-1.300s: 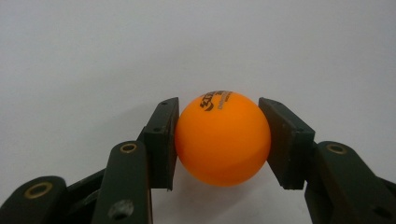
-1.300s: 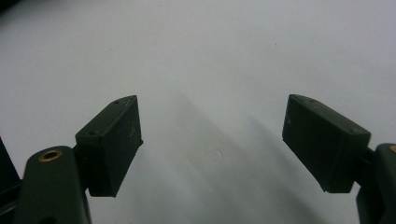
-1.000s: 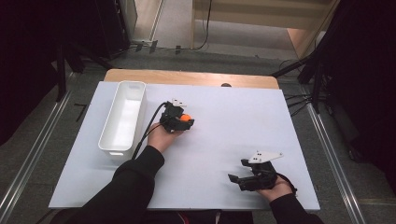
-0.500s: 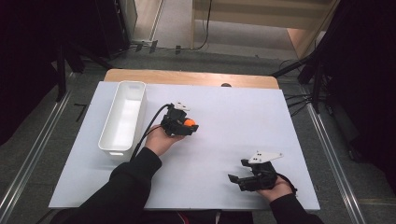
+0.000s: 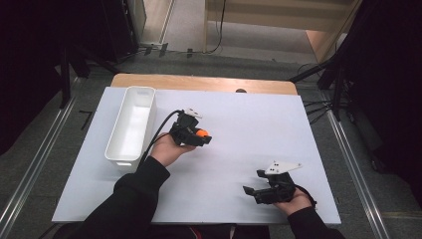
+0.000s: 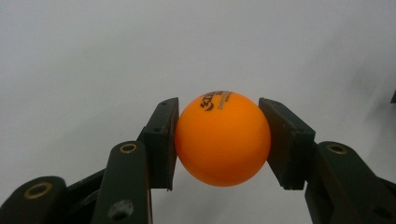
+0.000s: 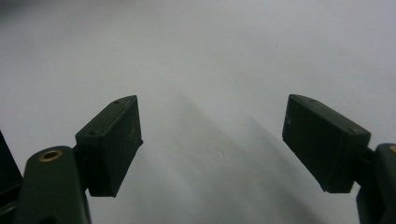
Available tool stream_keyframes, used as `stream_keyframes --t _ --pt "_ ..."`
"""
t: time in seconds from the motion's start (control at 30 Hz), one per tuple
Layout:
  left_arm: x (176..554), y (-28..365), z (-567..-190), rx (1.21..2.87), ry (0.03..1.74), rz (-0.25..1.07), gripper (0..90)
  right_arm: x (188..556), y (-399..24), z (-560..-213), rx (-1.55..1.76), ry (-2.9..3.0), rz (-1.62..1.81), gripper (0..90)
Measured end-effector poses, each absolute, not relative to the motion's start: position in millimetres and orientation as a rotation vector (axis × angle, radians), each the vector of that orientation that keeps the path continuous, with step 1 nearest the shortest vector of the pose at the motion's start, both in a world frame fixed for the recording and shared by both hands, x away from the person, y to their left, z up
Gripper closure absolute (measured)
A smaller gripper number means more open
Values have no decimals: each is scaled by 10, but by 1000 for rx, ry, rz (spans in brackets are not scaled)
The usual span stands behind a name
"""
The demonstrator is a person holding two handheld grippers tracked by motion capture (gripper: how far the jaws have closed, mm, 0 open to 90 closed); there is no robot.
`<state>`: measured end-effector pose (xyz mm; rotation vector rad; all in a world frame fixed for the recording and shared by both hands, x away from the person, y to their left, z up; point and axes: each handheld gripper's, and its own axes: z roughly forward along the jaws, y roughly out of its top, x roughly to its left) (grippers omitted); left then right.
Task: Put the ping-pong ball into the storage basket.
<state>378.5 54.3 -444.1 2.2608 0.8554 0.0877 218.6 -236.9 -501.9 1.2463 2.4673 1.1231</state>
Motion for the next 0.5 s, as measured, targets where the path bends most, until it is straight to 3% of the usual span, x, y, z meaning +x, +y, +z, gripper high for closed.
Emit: stream_keyframes --t 0.23,0.5 --pt "3739 554 -4331 2294 830 128 510 2186 -2368 -5019 1247 2467 1123 185" --pt "3726 599 -4219 2283 832 80 510 2183 -2363 -5018 1246 2469 1129 185"
